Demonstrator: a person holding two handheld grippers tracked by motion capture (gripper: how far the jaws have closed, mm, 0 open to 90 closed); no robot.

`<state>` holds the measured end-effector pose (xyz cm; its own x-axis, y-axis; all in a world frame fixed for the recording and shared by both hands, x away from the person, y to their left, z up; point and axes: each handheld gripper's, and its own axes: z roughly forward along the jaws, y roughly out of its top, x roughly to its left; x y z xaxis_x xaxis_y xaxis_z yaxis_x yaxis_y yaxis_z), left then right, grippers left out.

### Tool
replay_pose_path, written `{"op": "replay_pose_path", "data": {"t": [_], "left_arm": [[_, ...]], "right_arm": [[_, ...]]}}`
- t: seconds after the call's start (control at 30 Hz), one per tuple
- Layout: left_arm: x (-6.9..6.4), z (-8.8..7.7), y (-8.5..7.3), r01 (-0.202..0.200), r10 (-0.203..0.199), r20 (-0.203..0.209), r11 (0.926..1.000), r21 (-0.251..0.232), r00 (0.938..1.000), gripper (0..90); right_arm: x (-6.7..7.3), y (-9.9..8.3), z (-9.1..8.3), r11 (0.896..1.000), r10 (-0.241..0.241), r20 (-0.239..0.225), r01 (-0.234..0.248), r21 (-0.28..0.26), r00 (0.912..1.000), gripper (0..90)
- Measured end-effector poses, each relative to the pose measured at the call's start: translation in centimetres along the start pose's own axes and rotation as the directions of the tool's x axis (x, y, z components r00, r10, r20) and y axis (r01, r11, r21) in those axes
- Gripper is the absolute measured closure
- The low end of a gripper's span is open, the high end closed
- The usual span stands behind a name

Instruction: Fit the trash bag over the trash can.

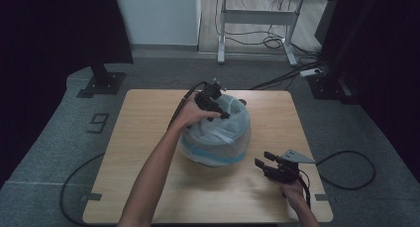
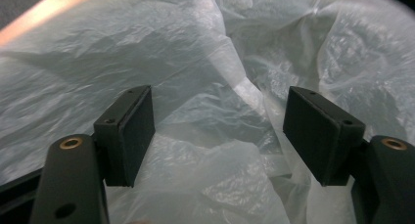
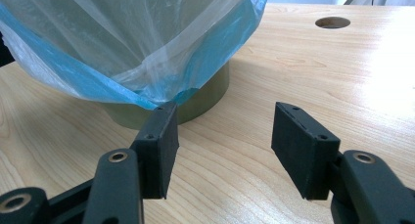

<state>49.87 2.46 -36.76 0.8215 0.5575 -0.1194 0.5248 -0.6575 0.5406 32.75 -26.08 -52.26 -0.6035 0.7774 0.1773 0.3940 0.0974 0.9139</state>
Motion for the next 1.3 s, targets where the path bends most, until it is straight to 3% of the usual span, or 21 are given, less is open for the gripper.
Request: {"op": "replay_pose_path", "data": {"t": [0.2, 0.27, 0.4, 0.53, 0.77, 0.87, 1.0, 1.2, 1.3], "left_arm": [[0.0, 1.7, 0.2, 0.002, 0.000, -0.025, 0.9967, 0.081, 0.9997, 26.6], [-0.1, 1.7, 0.2, -0.003, 0.006, -0.038, 0.9968, 0.080, 0.9993, 26.6], [-0.3, 0.0, 0.2, 0.005, -0.004, -0.034, 1.0000, 0.002, 0.9994, 26.8], [-0.5, -2.2, -0.4, 0.005, -0.007, -0.025, 0.9980, -0.062, 0.9997, 26.8], [-1.6, -4.7, -2.1, -0.019, 0.018, -0.008, 0.9949, -0.099, 0.9998, 26.6], [-1.9, -4.8, -2.7, -0.031, 0.030, -0.013, 0.9966, -0.077, 0.9995, 27.1], [-2.1, -3.7, -3.1, -0.029, 0.029, -0.026, 0.9996, -0.004, 0.9992, 27.5], [-2.2, -1.5, -3.0, -0.025, 0.028, -0.037, 0.9961, 0.084, 0.9989, 28.2], [-2.3, -1.2, -2.7, -0.021, 0.025, -0.037, 0.9951, 0.097, 0.9990, 28.4]], "right_arm": [[0.0, -0.1, 0.1, 1.000, -0.008, -0.004, 0.008, 0.015, 1.0000, 42.0], [0.0, -0.1, 0.1, 1.000, -0.011, -0.003, 0.011, 0.019, 0.9999, 42.0], [-0.1, -0.1, 0.0, 1.000, -0.004, 0.002, 0.004, 0.016, 1.0000, 42.0], [-0.1, -0.1, 0.0, 1.000, -0.003, 0.006, 0.003, 0.015, 1.0000, 42.1], [0.1, -0.1, 0.2, 1.000, -0.009, 0.005, 0.009, 0.022, 0.9999, 42.0], [0.2, -0.2, 0.3, 1.000, -0.010, 0.006, 0.010, 0.030, 0.9999, 42.0], [0.3, -0.2, 0.4, 0.999, -0.013, 0.005, 0.012, 0.039, 0.9999, 42.0], [0.3, -0.3, 0.5, 0.998, -0.019, 0.018, 0.018, 0.052, 0.9997, 41.7], [0.3, -0.3, 0.4, 0.998, -0.035, 0.036, 0.033, 0.052, 0.9988, 41.7]]}}
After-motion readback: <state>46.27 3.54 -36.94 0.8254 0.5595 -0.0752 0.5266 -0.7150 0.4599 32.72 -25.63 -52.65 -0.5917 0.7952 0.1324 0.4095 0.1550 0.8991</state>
